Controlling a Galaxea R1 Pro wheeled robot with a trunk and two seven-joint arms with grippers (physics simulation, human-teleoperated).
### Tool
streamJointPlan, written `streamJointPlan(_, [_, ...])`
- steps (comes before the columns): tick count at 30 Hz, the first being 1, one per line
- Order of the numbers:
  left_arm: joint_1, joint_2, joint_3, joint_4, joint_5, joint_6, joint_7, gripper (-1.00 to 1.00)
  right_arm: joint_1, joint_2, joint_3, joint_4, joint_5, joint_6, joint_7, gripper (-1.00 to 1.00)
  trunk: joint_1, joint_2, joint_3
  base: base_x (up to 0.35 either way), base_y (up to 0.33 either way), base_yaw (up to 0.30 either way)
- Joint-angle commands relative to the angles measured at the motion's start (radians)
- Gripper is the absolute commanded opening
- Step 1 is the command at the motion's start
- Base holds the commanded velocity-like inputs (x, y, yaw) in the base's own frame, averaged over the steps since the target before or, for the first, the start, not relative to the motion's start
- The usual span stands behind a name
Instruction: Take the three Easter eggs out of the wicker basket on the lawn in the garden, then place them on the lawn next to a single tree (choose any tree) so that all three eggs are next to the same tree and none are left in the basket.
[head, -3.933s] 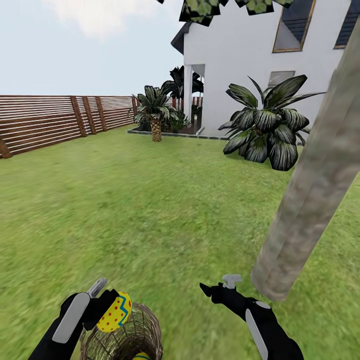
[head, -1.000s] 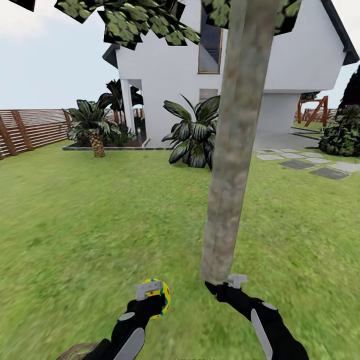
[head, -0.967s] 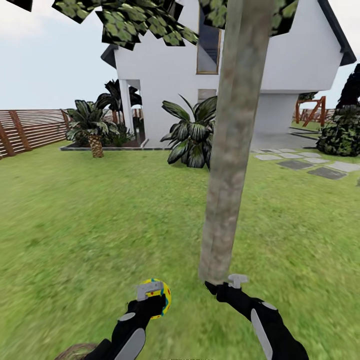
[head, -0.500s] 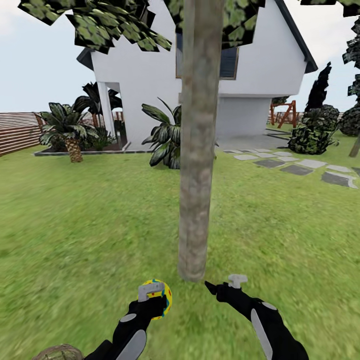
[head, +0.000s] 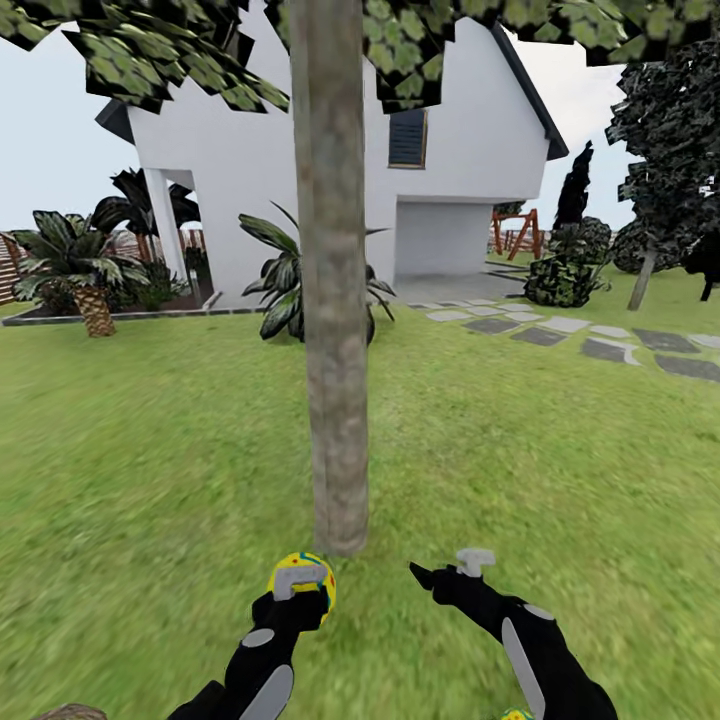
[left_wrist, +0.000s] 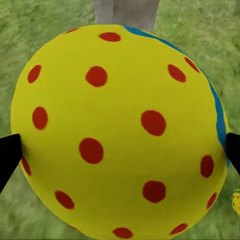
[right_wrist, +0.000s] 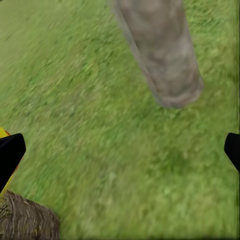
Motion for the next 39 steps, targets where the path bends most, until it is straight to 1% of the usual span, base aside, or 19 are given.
streamJointPlan(1, [-0.001,0.001,-0.003,0.001,-0.001,0.002,0.008,-1.00,-0.001,0.001,-0.004,-0.001,-0.009,0.009,0.004,1.00,0.000,-0.001,0.000,-0.022,-0.129,-0.222])
streamJointPlan(6, [-0.001,0.001,-0.003,0.005,-0.012,0.002,0.008,-1.00,-0.001,0.001,-0.004,-0.001,-0.009,0.009,0.004,1.00,0.000,-0.001,0.005,-0.006,-0.116,-0.222])
streamJointPlan(17, [-0.001,0.001,-0.003,0.005,-0.013,0.002,0.008,-1.00,-0.001,0.001,-0.004,-0.001,-0.009,0.009,0.004,1.00,0.000,-0.001,0.018,-0.016,-0.093,-0.222])
streamJointPlan(33, [-0.001,0.001,-0.003,0.005,-0.013,0.002,0.008,-1.00,-0.001,0.001,-0.004,-0.001,-0.009,0.009,0.004,1.00,0.000,-0.001,0.037,-0.238,-0.144,-0.222])
streamJointPlan(39, [-0.001,0.001,-0.003,0.009,-0.013,0.002,0.008,-1.00,-0.001,0.001,-0.004,-0.001,-0.007,0.010,0.000,1.00,0.000,-0.001,0.039,-0.046,-0.031,-0.089])
